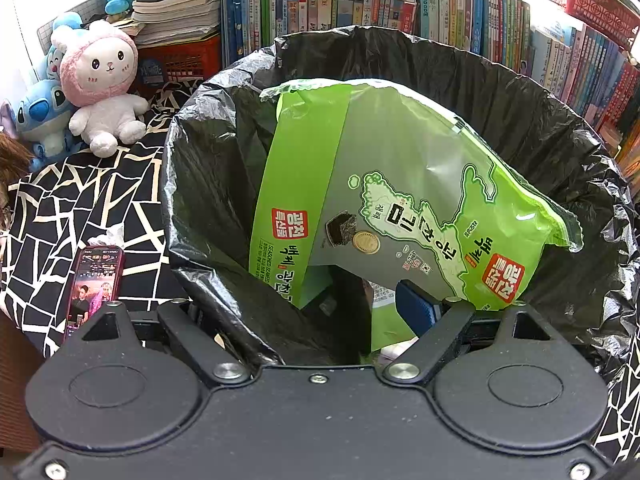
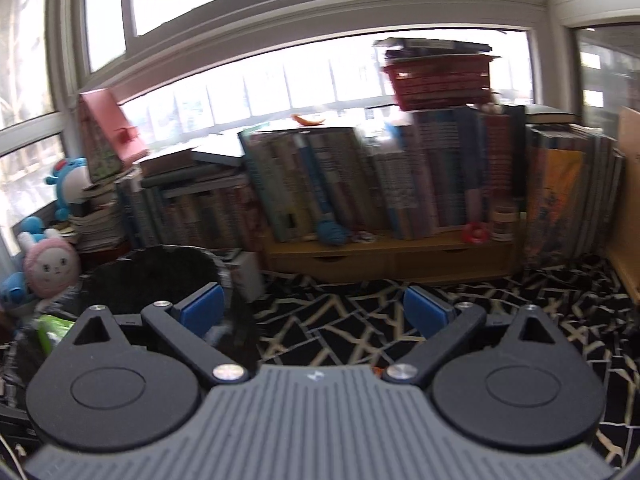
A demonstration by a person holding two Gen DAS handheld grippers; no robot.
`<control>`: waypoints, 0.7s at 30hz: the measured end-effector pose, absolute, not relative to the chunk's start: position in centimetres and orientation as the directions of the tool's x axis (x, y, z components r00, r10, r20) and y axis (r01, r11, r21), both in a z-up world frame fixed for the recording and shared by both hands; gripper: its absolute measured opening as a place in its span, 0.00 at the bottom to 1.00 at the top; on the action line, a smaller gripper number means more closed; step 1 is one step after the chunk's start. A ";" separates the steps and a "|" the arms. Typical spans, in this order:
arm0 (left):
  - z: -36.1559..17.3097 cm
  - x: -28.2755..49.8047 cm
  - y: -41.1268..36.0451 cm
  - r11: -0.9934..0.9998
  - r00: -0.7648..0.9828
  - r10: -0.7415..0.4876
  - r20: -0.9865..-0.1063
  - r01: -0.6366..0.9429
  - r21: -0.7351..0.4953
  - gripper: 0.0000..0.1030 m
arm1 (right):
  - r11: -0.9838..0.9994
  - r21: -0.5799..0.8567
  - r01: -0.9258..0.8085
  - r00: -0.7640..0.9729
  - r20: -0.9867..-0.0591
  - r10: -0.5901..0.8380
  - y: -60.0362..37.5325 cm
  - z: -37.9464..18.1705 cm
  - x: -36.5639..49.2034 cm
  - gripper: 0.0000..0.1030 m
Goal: Collect trash
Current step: 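Move the right tool back to the pile toward the silver foil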
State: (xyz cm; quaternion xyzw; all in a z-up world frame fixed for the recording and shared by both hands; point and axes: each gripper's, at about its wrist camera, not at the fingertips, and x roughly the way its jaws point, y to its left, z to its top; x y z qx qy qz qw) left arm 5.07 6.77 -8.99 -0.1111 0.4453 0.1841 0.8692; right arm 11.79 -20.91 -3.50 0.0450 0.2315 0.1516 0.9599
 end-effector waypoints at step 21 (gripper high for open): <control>-8.9 5.2 6.6 0.907 0.526 0.236 -0.818 -0.422 -0.010 0.83 | 0.995 0.065 0.072 0.663 -0.749 0.001 -26.8 -18.2 14.0 0.83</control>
